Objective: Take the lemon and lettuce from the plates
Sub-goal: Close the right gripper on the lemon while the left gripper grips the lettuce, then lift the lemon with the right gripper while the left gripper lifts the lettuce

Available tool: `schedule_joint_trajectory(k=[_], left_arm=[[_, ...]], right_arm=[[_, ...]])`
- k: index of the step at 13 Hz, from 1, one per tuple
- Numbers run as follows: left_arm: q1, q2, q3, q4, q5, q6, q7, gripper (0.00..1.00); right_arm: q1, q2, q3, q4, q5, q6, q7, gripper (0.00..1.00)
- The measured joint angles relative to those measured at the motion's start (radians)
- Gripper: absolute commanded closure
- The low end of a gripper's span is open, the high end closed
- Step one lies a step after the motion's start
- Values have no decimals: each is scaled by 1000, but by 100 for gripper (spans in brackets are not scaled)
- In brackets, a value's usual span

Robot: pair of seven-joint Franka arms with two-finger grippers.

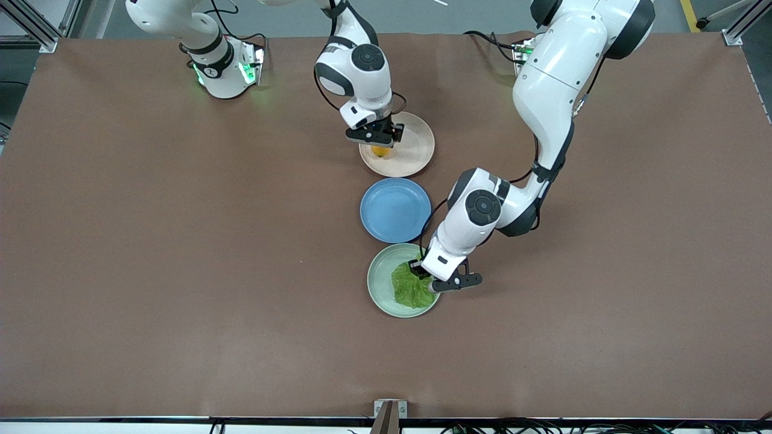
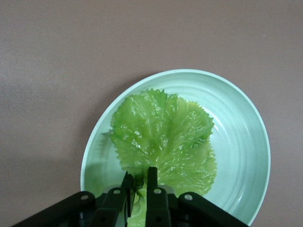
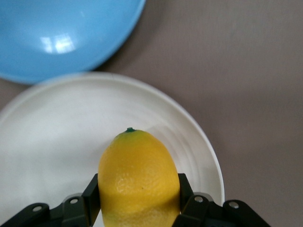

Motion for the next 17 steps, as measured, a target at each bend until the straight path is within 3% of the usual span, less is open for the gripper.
schedule_joint_trajectory(k=[2,5,8,11,14,17], left_arm=[[0,0,0,5,0,1,-2,100],[0,-6,0,27,0,6,-34,100],[2,-52,0,42,0,7,-86,100],[23,-149,1,42,0,-57,-104,100],[100,-272,4,15,0,-243,-66,100],[204,-376,5,-144,0,-281,93,100]], right_arm=[[-78,-62,-8,21,-2,-90,-26,100],[-255,-216,-13,30,-2,-318,-250,100],[-447,-295,-18,8,-2,-379,-453,100],[-647,-282,-21,-32,-2,-333,-697,100],[-796,-223,-22,-58,-2,-250,-900,100],[-870,-148,-20,-76,-2,-148,-1023,100]])
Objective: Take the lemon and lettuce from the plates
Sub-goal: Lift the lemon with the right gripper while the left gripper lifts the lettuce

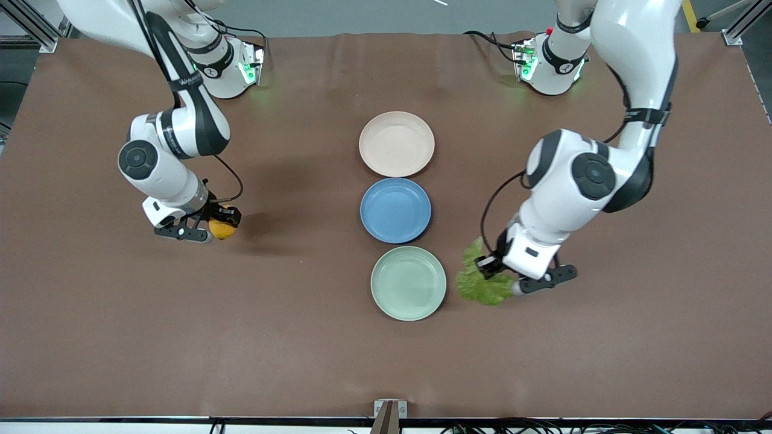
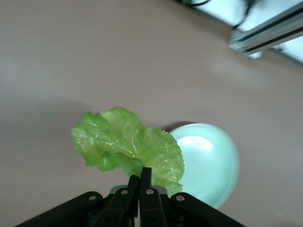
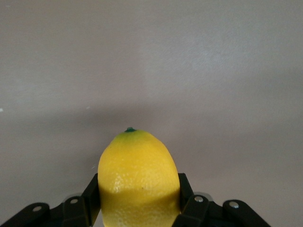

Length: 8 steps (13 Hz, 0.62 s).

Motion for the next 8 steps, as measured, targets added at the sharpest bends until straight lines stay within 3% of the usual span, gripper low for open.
schedule_joint_trajectory(k=[5,8], left_arm=[[138,-62,-26,-358,0,256,198,100],[256,-84,-84,-493,0,293,342,99]], right_arm=[[-58,85,2,-6,0,98,-112,100],[-71,116,2,-8,0,134,-150,99]])
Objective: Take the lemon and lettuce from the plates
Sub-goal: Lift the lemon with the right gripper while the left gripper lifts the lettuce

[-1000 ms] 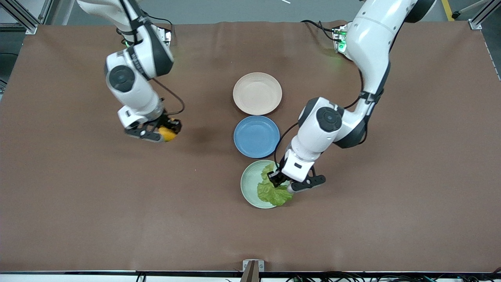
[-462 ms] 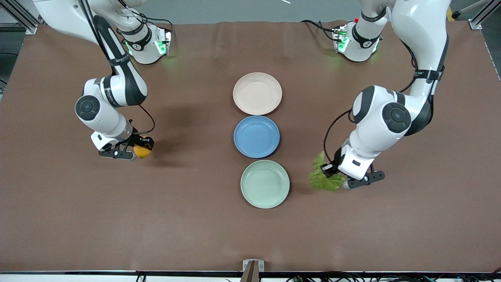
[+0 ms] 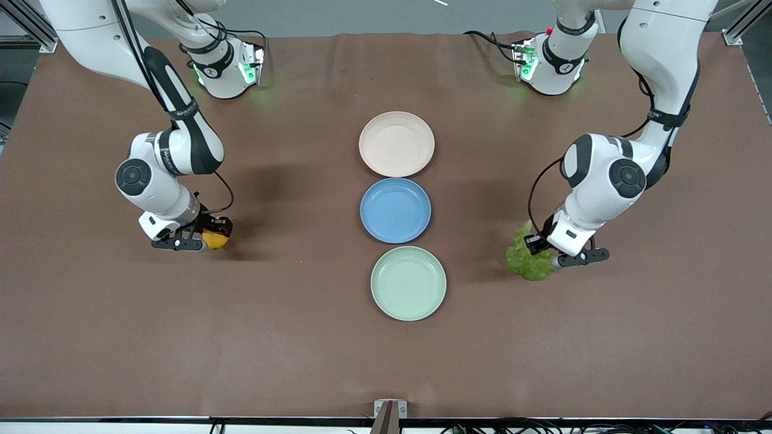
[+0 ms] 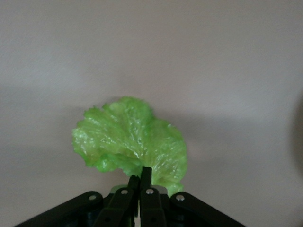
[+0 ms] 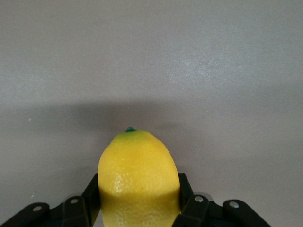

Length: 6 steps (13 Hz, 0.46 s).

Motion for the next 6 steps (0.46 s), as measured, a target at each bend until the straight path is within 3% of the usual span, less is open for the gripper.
schedule_joint_trajectory(k=[4,5,6], left_arm=[[55,-19,-19,-104,1,34,113,99],[62,-21,-19,-116,6,37,141,99],[74,-24,-19,-124,21,38,165,98]], right_arm=[[-1,25,3,-1,0,16,-29,99],[-1,25,3,-1,0,17,-38,93],[-1,25,3,-1,0,18,-42,39]])
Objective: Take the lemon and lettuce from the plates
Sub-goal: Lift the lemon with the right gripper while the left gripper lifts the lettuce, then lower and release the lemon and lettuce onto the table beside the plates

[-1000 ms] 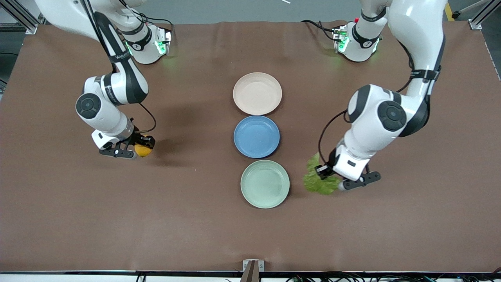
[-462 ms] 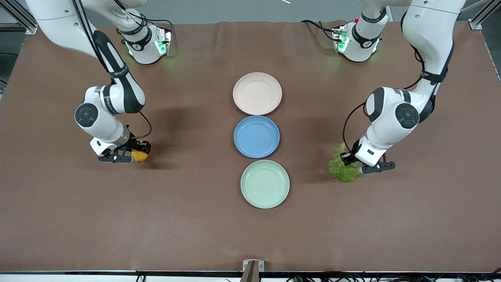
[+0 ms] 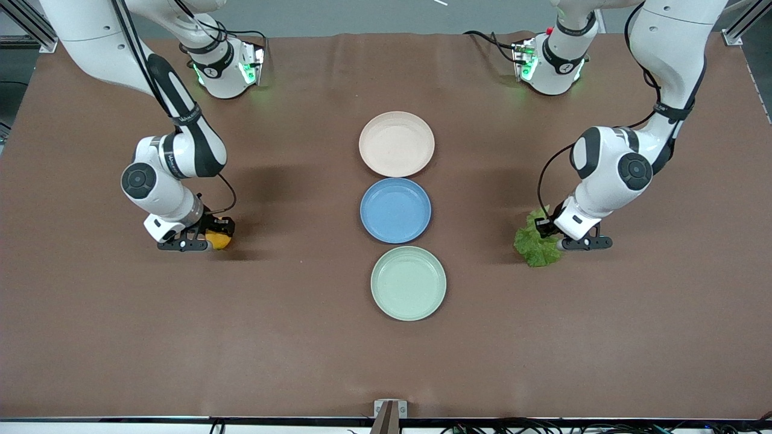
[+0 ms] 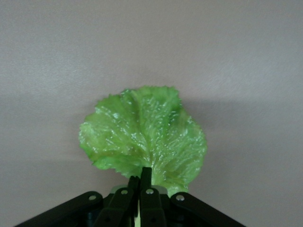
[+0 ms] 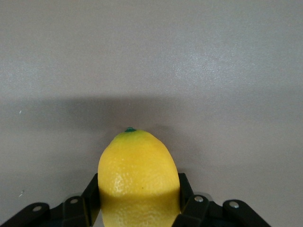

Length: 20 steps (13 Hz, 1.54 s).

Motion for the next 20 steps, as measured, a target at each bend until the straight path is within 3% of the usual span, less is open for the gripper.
schedule_joint_trajectory(k=[1,2,3,5,7,9,12,15,20], left_arm=[[13,-2,0,-7,19,0,19,98],[25,-3,0,-11,35,0,30,97],[33,-5,0,-15,44,0,33,85],[36,-9,-1,-17,49,0,38,1],[36,-26,-3,-15,49,-2,39,0],[37,-72,-3,-2,49,-64,39,0],[46,-173,-2,96,49,-350,38,0],[66,-258,-1,236,49,-611,38,0],[126,-373,1,426,49,-877,40,0]], right_arm=[[0,0,0,0,0,0,-1,1],[0,0,0,0,0,0,-2,0],[-1,0,0,0,0,0,-3,0],[-1,0,0,10,0,-15,-5,0],[-2,-12,0,84,0,-152,-6,0],[-2,-32,1,234,0,-397,-6,0],[-3,-55,1,450,0,-692,-6,0],[-9,-57,1,558,-1,-809,-6,0],[-16,-64,-1,672,-16,-916,-7,0]])
